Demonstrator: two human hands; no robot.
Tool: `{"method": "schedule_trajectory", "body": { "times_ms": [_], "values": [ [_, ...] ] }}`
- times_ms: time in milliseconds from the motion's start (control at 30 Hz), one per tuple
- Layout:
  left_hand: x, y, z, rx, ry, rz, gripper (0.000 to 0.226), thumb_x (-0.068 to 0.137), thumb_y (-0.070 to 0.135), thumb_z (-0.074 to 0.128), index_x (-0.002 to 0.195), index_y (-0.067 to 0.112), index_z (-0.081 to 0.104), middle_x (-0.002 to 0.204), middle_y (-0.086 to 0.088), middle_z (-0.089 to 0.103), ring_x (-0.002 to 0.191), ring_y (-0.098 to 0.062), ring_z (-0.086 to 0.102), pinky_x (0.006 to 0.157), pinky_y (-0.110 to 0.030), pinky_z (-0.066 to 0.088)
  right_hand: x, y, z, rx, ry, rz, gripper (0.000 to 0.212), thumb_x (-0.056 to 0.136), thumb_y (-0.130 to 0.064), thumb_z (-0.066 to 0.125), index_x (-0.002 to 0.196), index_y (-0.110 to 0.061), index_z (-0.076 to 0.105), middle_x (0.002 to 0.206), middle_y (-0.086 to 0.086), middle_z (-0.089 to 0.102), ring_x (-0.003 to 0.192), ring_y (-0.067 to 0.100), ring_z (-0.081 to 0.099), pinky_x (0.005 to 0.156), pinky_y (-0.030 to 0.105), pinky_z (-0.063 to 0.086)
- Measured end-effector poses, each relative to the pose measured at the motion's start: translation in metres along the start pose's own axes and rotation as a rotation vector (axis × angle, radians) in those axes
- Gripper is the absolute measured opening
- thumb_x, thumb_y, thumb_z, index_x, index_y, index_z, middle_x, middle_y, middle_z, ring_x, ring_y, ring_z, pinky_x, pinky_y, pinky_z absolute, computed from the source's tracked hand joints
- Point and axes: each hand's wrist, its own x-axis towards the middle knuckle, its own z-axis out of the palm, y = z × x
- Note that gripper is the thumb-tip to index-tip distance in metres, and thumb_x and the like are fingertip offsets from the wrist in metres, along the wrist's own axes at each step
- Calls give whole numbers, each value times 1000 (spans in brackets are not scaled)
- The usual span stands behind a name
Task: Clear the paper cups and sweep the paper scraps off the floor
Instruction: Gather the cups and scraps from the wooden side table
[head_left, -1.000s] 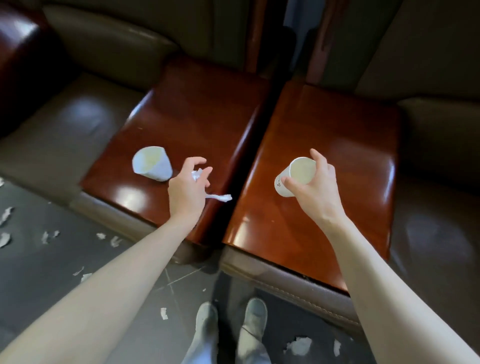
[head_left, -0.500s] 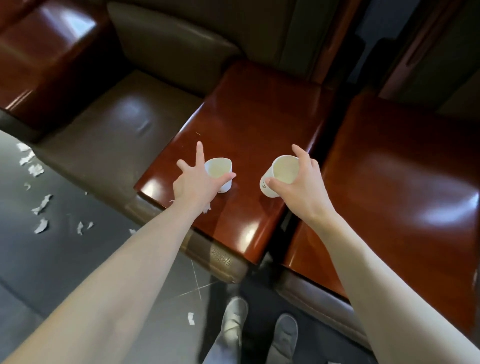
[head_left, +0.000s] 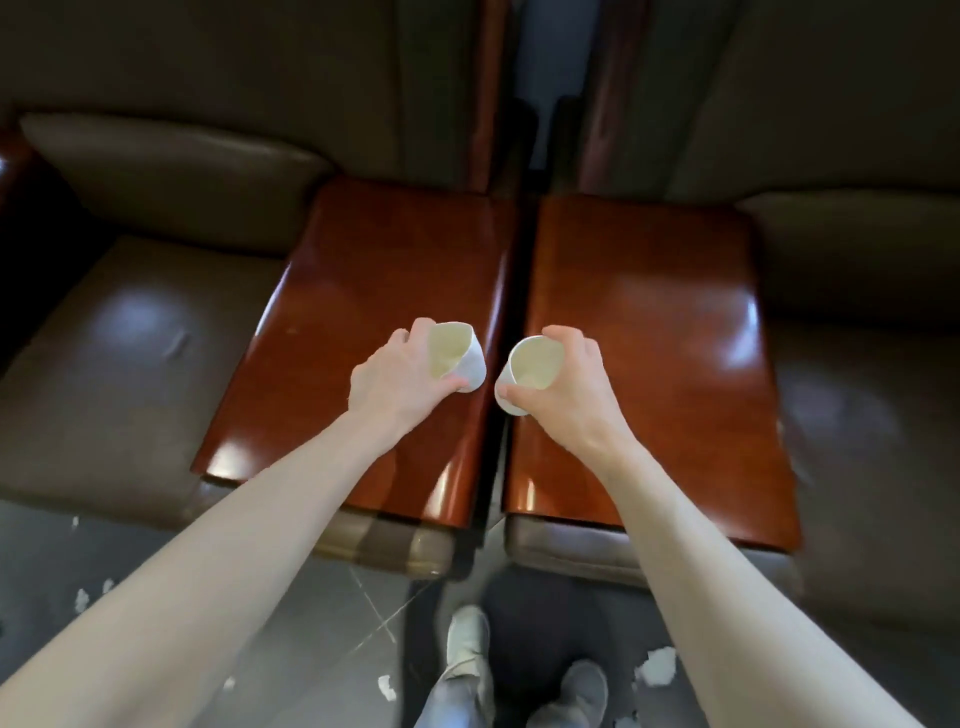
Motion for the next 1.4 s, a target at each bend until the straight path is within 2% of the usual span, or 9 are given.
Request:
{"method": "schedule_trajectory", "body": {
  "times_ms": [167,233,300,433,667,833,933,1067,1400],
  "values": [
    [-23,90,-27,135,-81,208,81,79,59,66,144,28,27,119,-8,57,104,-33,60,77,-40,44,-45,15,-65,38,181,34,77,78,-34,77,142,-25,34,138,4,30,127,22,32,98,30,36],
    [-42,133,-29,175,-113,291,92,79,63,65,150,38,13,118,-11,55,104,-35,60,80,-42,47,-70,31,-98,42,258,62,80,78,-37,77,144,-25,32,139,5,32,128,22,32,100,32,37],
    [-70,182,-24,215,-99,402,87,81,60,63,150,41,14,117,-11,52,101,-33,60,79,-41,47,-102,56,-135,52,353,108,83,77,-38,78,145,-25,30,140,5,34,128,21,34,101,35,39],
    [-146,284,11,116,-98,595,72,83,42,72,140,30,30,120,-11,46,97,-28,60,75,-36,50,-192,128,-207,89,498,233,83,78,-32,78,145,-22,30,140,6,36,126,20,36,100,33,39],
    [-310,457,115,-51,-378,750,79,81,9,73,142,24,25,134,-13,30,113,-29,50,88,-39,55,-374,277,-312,190,622,458,84,77,-27,79,145,-20,30,139,7,34,126,25,37,102,35,37],
    [-406,577,165,57,-395,957,82,80,18,76,144,22,25,132,-8,37,111,-28,52,70,-32,46,-471,362,-402,230,750,540,84,73,-26,81,143,-17,35,136,8,36,124,26,41,102,32,37],
    [-446,647,191,133,-395,1034,87,78,30,78,145,25,22,125,-7,41,105,-30,56,73,-38,46,-509,405,-457,227,805,560,81,74,-26,81,141,-18,37,136,6,34,120,22,45,95,23,33],
    [-474,753,228,197,-384,1125,99,78,42,76,150,40,8,125,-11,40,100,-33,58,78,-41,50,-537,470,-542,248,884,565,79,75,-27,80,141,-21,37,134,3,33,121,23,45,103,30,38],
    [-501,1069,308,203,-323,1193,87,76,40,78,143,32,23,123,-12,38,97,-36,58,75,-40,45,-533,632,-818,219,956,536,82,74,-28,80,143,-19,36,136,7,34,126,26,42,108,33,35]
  ]
}}
